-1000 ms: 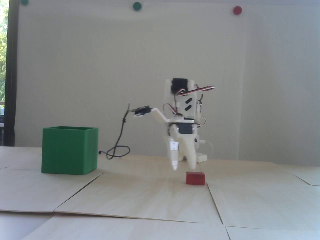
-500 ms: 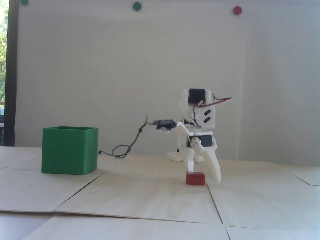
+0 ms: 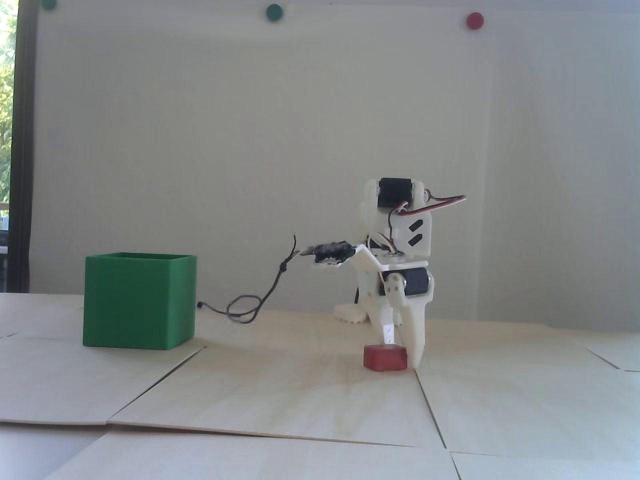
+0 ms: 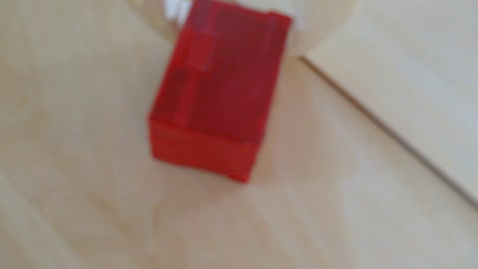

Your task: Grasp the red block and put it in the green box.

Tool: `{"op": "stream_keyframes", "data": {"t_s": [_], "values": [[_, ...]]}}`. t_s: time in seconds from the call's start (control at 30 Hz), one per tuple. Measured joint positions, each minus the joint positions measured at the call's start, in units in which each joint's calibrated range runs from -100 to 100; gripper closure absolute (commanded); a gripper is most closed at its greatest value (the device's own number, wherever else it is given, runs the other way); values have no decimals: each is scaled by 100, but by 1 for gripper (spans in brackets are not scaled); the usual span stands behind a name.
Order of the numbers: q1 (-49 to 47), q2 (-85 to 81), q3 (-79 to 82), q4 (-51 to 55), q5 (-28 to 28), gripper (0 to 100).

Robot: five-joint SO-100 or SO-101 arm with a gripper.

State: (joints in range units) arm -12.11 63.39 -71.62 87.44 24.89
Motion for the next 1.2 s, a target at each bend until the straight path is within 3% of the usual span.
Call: {"op": "stream_keyframes", "data": {"t_s": [0.53,0.8,1.03,1.2], "values": [[76,0,-98,33,0,98],[145,-83,-1334,990,-51,98],[795,-1112,-1504,1015,-170,98],[1498,-2250,-501,1015,-175,98]]}}
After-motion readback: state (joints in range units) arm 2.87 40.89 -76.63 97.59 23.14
